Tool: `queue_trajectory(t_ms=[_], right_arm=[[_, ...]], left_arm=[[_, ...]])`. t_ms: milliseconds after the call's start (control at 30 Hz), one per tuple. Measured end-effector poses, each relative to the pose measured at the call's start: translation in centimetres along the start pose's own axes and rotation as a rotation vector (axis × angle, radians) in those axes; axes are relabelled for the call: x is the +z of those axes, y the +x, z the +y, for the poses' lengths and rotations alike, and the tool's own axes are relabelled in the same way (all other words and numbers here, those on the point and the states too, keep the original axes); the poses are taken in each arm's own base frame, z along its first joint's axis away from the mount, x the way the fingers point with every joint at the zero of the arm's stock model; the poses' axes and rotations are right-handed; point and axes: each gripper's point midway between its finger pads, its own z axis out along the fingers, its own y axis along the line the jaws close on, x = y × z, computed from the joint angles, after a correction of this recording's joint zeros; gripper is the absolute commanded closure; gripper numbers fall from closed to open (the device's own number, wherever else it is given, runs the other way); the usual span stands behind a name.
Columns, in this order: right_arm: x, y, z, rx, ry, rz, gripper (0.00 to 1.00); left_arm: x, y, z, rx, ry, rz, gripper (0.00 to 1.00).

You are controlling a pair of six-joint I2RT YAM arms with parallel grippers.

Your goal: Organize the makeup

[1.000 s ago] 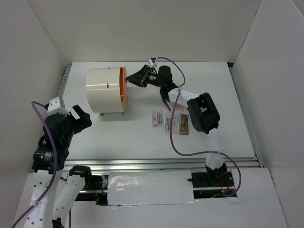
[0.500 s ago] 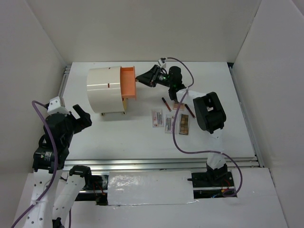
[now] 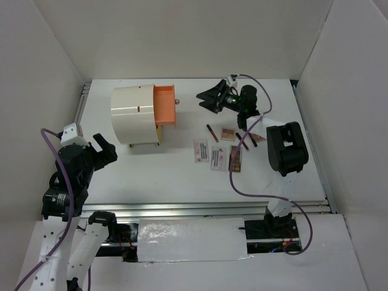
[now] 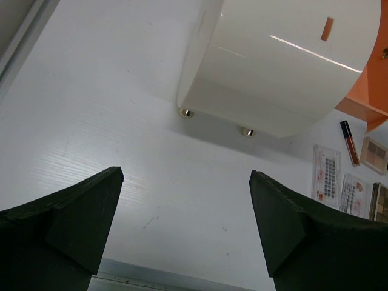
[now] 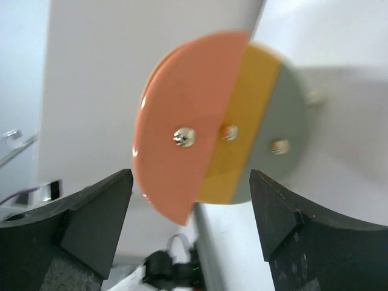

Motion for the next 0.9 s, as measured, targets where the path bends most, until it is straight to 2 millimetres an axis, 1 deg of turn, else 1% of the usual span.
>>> queue_trajectory(t_ms=[67,100,133,167,233,267,300,367,433,500,533,600,700,800,900], right_arm=[[-2.4,-2.7,-0.3,-0.047,0.061,-0.051,0.18],[-3.5,-4.2,-1.0,-0.083,0.124,-0.083,0.23],[-4.1,-5.4,-1.6,-0.117,0.184,-0.111,0.25],[-4.5,-6.8,-2.5,-0.147,0.282,-0.144,0.26],[-4.4,-8.0,-3.5,-0.247,0.434,-0.162,0.28],[-4.1,-7.7,-3.9,-0.297,0.507,-0.149,0.28],[-3.7,-6.9,-4.3,-0.342,0.578,-0.128,0.29],[-3.0,-4.1,-5.2,-0.423,0.697,-0.051,0.32],[-2.8,-0.9,-6.6,-0.468,0.792,0.041,0.38],[-3.1,2.1,-8.3,-0.492,0.873,0.136,0.38],[-3.5,3.0,-9.4,-0.494,0.91,0.168,0.38],[-4.9,3.8,-11.4,-0.485,0.981,0.2,0.38],[-7.3,4.0,-13.9,-0.461,1.083,0.225,0.38],[-8.5,3.6,-15.3,-0.453,1.139,0.224,0.39],[-9.1,4.0,-16.3,-0.445,1.173,0.249,0.4]], left_arm=[[-0.1,0.0,-0.1,-0.001,0.006,-0.001,0.0],[-0.1,0.0,-0.1,-0.001,0.007,-0.003,0.01],[-0.1,0.0,-0.1,-0.001,0.008,-0.004,0.01],[-0.2,-0.1,-0.1,-0.001,0.009,-0.005,0.01],[-0.2,-0.1,-0.1,-0.002,0.011,-0.008,0.0],[-0.3,-0.1,-0.1,-0.002,0.011,-0.009,0.01],[-0.3,-0.1,-0.1,-0.003,0.012,-0.01,0.0],[-0.3,-0.1,-0.2,-0.003,0.014,-0.01,0.01],[-0.3,-0.1,-0.2,-0.003,0.017,-0.009,0.01],[-0.3,-0.1,-0.2,-0.003,0.017,-0.009,0.01],[-0.3,-0.1,-0.2,-0.003,0.018,-0.009,0.0],[-0.3,-0.1,-0.2,-0.003,0.019,-0.01,0.0],[-0.4,-0.1,-0.3,-0.003,0.022,-0.009,0.01],[-0.4,0.0,-0.4,-0.001,0.03,-0.004,0.01],[-0.3,0.1,-0.5,0.001,0.035,0.001,0.01]])
